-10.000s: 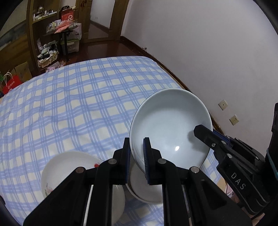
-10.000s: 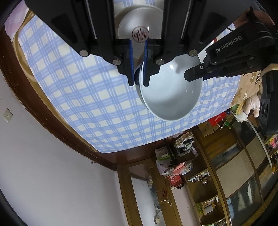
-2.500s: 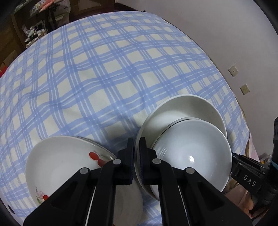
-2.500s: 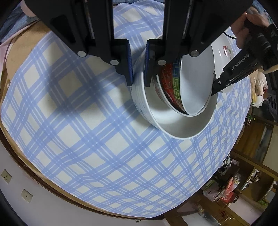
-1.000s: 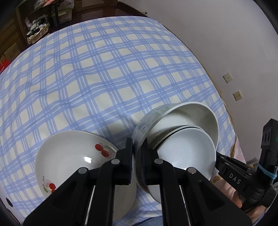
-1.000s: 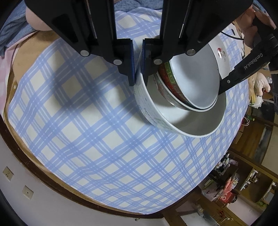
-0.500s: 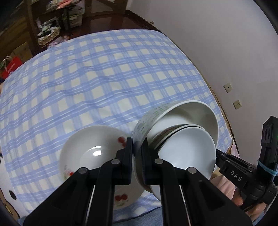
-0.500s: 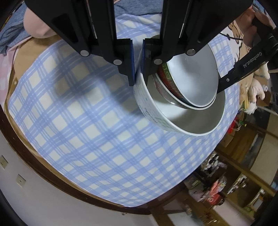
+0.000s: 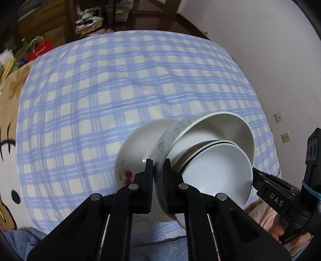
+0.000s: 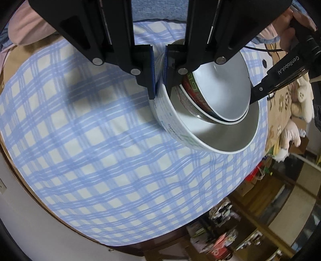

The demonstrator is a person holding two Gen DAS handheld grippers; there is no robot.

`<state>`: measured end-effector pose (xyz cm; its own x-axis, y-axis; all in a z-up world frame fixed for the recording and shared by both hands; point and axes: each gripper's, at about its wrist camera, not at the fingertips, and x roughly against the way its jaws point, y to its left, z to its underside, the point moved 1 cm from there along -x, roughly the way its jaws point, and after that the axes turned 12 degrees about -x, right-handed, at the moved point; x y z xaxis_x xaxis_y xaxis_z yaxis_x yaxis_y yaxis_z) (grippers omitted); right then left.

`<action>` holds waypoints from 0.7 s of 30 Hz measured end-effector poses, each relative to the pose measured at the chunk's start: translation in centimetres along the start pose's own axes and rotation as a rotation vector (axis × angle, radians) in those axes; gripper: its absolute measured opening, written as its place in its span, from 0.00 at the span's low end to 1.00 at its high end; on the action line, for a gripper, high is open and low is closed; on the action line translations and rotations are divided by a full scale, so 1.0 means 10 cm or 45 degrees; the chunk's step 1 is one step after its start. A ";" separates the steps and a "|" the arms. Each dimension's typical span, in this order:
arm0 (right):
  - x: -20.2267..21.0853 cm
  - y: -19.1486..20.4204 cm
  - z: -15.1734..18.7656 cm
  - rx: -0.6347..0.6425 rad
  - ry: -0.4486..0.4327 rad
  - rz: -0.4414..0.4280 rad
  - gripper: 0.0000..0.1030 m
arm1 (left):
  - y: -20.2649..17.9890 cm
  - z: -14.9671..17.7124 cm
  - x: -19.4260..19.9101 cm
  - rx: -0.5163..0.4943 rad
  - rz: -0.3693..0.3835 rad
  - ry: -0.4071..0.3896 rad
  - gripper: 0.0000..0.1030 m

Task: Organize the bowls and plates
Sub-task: 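Lift and carry the bowl stack with both tools over the cherry plates, then lower the bowl stack onto the cherry plates and open both tools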

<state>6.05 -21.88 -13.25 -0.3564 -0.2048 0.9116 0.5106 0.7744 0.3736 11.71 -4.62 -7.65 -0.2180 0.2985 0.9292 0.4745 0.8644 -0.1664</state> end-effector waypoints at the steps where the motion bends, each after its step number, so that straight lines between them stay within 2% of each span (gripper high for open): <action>1: -0.04 0.03 0.01 0.015 0.004 0.008 0.09 | 0.03 0.03 -0.02 0.006 -0.006 0.005 0.08; 10: -0.29 0.11 -0.02 0.044 0.020 0.036 0.09 | 0.20 0.14 -0.29 0.056 0.007 0.049 0.07; 21: -0.41 0.12 -0.04 0.048 0.017 0.004 0.09 | 0.36 0.14 -0.40 0.085 0.063 0.023 0.08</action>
<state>8.46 -20.30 -16.49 -0.3439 -0.2101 0.9152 0.4819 0.7970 0.3640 13.06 -2.17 -12.45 -0.1800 0.3346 0.9250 0.4263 0.8740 -0.2332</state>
